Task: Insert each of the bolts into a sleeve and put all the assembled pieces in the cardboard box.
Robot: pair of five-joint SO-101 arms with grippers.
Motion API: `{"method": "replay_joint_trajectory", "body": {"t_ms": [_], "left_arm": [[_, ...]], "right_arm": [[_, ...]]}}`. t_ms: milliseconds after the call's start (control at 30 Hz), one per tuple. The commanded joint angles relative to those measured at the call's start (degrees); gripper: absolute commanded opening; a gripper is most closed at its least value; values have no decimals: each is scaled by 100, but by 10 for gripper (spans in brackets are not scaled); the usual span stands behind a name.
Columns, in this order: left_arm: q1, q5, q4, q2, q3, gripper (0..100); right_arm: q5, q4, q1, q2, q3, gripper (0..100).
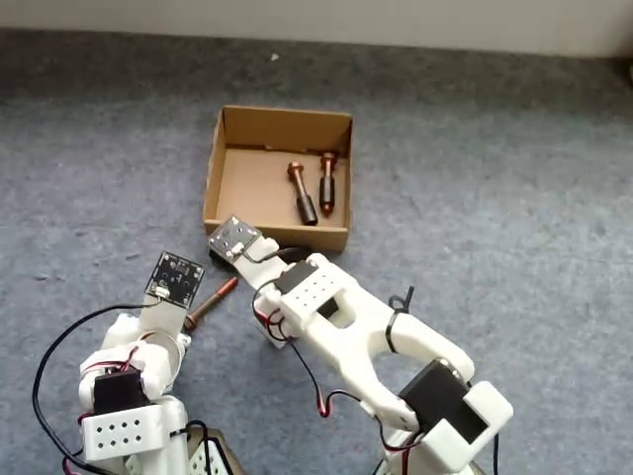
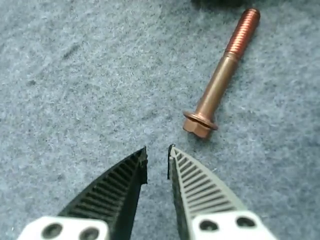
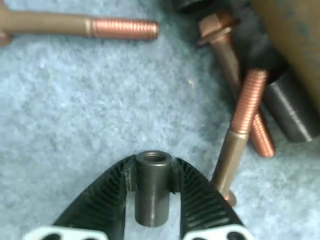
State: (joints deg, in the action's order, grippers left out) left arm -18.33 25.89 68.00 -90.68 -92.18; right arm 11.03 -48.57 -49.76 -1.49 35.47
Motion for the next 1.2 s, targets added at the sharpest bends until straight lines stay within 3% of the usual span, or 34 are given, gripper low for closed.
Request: {"method": "replay_joint_trajectory", "body": {"t_ms": [0,200,333,500,1167], "left_arm": [[-75,35,18,-31,22,88],[-75,26,18,-31,22,88],[-75,26,18,-31,22,88],[-75,26,18,-31,22,88],[-75,26,18,-31,22,88]], "right_arm": [[62,-268,-22,725,84,4],[62,-286,-66,1640,971,4],[62,-286,-224,1437,1279,13],[62,-303,-224,945,1279,102],[62,-840,-198,760,1270,107]]}}
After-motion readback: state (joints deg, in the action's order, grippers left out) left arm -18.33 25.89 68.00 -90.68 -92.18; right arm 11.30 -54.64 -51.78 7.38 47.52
